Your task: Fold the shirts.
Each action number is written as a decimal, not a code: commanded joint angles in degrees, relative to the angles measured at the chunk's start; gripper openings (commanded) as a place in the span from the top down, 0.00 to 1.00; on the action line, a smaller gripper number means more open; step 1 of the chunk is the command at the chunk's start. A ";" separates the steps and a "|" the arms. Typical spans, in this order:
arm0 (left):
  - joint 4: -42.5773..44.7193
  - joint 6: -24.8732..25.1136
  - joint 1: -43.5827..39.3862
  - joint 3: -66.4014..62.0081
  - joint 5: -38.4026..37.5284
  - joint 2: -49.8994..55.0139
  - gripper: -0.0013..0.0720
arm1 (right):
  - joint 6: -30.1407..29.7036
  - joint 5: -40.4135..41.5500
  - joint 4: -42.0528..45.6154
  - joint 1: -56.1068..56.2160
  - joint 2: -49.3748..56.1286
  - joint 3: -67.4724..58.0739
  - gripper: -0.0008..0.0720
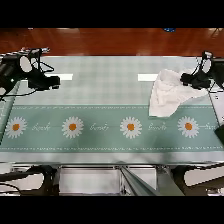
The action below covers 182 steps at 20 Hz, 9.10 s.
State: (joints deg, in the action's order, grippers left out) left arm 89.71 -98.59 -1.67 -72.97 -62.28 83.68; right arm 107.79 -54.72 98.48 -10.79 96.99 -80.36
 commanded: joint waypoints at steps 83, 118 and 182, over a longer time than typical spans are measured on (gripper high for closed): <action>-53.57 48.76 -11.56 25.59 0.33 -6.99 0.96 | -26.38 2.10 -60.81 22.47 -9.88 28.41 0.54; -50.27 26.97 6.71 6.62 -4.04 -44.00 0.96 | -21.94 -27.17 -41.22 14.88 -59.93 22.91 0.96; -59.56 26.12 12.72 52.39 12.11 -20.17 0.96 | -36.74 -10.78 -60.83 -34.34 -26.86 45.75 0.43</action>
State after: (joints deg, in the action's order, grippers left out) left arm 30.26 -72.64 11.18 -20.51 -49.71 63.46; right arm 75.83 -65.23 47.55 -44.69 64.16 -34.52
